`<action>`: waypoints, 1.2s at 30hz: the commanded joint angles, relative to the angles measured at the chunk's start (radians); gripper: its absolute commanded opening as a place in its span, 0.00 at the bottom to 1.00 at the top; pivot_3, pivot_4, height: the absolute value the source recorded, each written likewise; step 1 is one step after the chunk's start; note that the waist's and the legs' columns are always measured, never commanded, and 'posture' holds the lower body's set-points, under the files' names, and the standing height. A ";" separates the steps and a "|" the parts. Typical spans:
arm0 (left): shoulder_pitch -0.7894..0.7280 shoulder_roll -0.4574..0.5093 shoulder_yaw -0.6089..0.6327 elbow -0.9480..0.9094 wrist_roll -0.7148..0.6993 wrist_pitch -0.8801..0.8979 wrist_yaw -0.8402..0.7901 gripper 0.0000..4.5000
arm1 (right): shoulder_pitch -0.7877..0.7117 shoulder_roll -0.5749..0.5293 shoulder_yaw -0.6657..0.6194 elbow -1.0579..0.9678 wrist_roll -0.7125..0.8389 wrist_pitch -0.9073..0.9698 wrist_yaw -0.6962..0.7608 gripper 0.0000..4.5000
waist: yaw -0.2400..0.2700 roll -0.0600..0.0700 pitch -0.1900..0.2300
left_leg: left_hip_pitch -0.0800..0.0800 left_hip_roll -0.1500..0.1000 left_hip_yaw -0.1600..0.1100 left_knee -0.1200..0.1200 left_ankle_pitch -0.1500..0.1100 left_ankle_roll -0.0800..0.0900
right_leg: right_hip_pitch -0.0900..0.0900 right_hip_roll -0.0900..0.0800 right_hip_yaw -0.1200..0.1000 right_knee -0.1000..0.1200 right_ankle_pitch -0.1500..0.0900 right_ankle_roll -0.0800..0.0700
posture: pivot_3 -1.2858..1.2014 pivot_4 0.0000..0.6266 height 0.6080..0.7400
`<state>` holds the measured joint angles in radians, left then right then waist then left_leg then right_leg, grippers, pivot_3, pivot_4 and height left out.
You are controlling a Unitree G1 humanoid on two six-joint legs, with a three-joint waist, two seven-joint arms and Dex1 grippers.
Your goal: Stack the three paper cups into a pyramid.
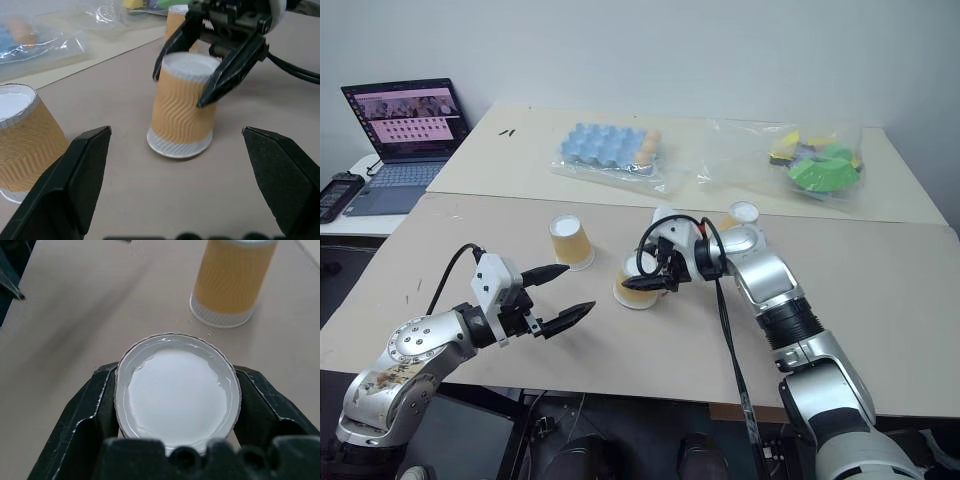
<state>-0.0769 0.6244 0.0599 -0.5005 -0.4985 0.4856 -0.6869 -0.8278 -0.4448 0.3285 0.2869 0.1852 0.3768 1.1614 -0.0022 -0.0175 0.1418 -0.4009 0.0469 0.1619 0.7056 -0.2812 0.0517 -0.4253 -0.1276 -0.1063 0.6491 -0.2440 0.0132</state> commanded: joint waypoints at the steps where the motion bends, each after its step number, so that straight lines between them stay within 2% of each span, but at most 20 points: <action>1: 0.008 0.005 0.020 -0.052 -0.001 -0.003 0.010 1.00 | -0.039 0.000 0.005 0.042 -0.032 -0.058 0.034 0.62 | -0.005 0.000 0.000 | 0.000 0.000 0.000 0.000 0.000 0.000 | 0.000 0.000 0.000 0.000 0.000 0.000 | 0.52 0.24 0.75; 6: 0.017 0.003 0.022 -0.060 -0.003 -0.002 0.020 1.00 | -0.050 0.014 0.001 0.072 -0.044 -0.071 0.033 0.62 | -0.011 0.000 0.000 | 0.001 0.001 0.000 0.000 0.000 0.000 | 0.000 0.001 0.000 0.000 0.000 0.000 | 0.52 0.24 0.75; 8: 0.018 0.001 0.019 -0.059 -0.002 -0.003 0.022 1.00 | -0.054 0.021 -0.017 0.068 -0.035 -0.065 0.020 0.84 | -0.011 0.000 0.000 | 0.001 0.001 0.000 0.000 0.000 0.000 | 0.001 0.001 0.000 0.000 0.000 0.000 | 0.52 0.24 0.75; 10: 0.017 0.000 0.015 -0.057 -0.002 -0.004 0.022 1.00 | -0.055 0.023 -0.032 0.057 -0.034 -0.070 0.004 0.96 | -0.011 0.000 0.000 | 0.001 0.001 0.000 0.000 0.000 0.000 | 0.000 0.001 0.000 0.000 0.000 0.000 | 0.52 0.24 0.75; 11: 0.015 -0.001 0.014 -0.056 -0.002 -0.005 0.023 1.00 | -0.059 0.019 -0.044 0.041 -0.026 -0.058 0.001 0.98 | -0.011 0.000 0.000 | 0.001 0.001 0.000 0.000 0.000 0.000 | 0.000 0.001 0.000 0.001 0.000 0.000 | 0.52 0.24 0.75; 16: 0.002 0.001 0.007 -0.051 -0.006 -0.009 0.011 1.00 | -0.038 -0.075 -0.156 -0.154 0.091 0.066 0.041 0.98 | -0.008 0.000 0.000 | -0.001 0.001 0.000 0.000 0.000 0.000 | -0.001 0.000 0.000 0.000 0.000 0.000 | 0.52 0.24 0.75; 23: -0.014 0.006 0.009 -0.065 -0.027 -0.003 -0.012 1.00 | 0.055 -0.213 -0.466 -0.375 0.340 0.348 -0.059 0.98 | -0.002 0.000 0.000 | -0.001 0.001 -0.002 0.000 0.000 0.000 | 0.000 0.000 -0.002 -0.001 0.000 0.000 | 0.52 0.24 0.75; 25: -0.016 0.009 0.009 -0.064 -0.028 -0.002 -0.015 1.00 | 0.119 -0.236 -0.495 -0.364 0.284 0.351 -0.154 0.98 | -0.003 0.000 0.000 | 0.000 0.001 -0.002 0.000 0.000 0.000 | 0.001 -0.001 -0.002 0.000 0.000 0.000 | 0.52 0.24 0.75; 29: -0.020 0.009 0.007 -0.061 -0.024 -0.002 -0.019 1.00 | 0.228 -0.243 -0.455 -0.284 0.117 0.296 -0.356 0.98 | -0.006 0.000 0.000 | 0.001 0.001 -0.001 0.000 0.000 0.000 | 0.001 -0.001 -0.001 0.000 0.000 0.000 | 0.52 0.24 0.75; 32: -0.029 0.012 0.009 -0.056 -0.024 -0.001 -0.023 1.00 | 0.283 -0.194 -0.390 -0.168 -0.011 0.219 -0.510 0.98 | -0.011 0.000 0.000 | 0.001 0.001 0.000 0.000 0.000 0.000 | 0.001 -0.001 -0.001 0.000 0.000 0.000 | 0.52 0.24 0.75; 36: -0.033 0.018 0.015 -0.055 -0.026 0.001 -0.029 1.00 | 0.243 -0.110 -0.386 -0.064 -0.038 0.156 -0.594 0.98 | -0.018 0.001 0.000 | 0.001 0.001 0.002 -0.001 0.000 -0.001 | 0.000 0.001 0.001 0.001 0.000 0.000 | 0.52 0.24 0.75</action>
<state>-0.1005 0.6313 0.0578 -0.5311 -0.5129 0.4883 -0.7091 -0.5338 -0.5616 -0.0435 0.2146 0.1611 0.5945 0.6116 -0.0206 -0.0169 0.1422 -0.3996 0.0477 0.1636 0.7049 -0.2808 0.0509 -0.4258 -0.1268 -0.1046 0.6499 -0.2439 0.0133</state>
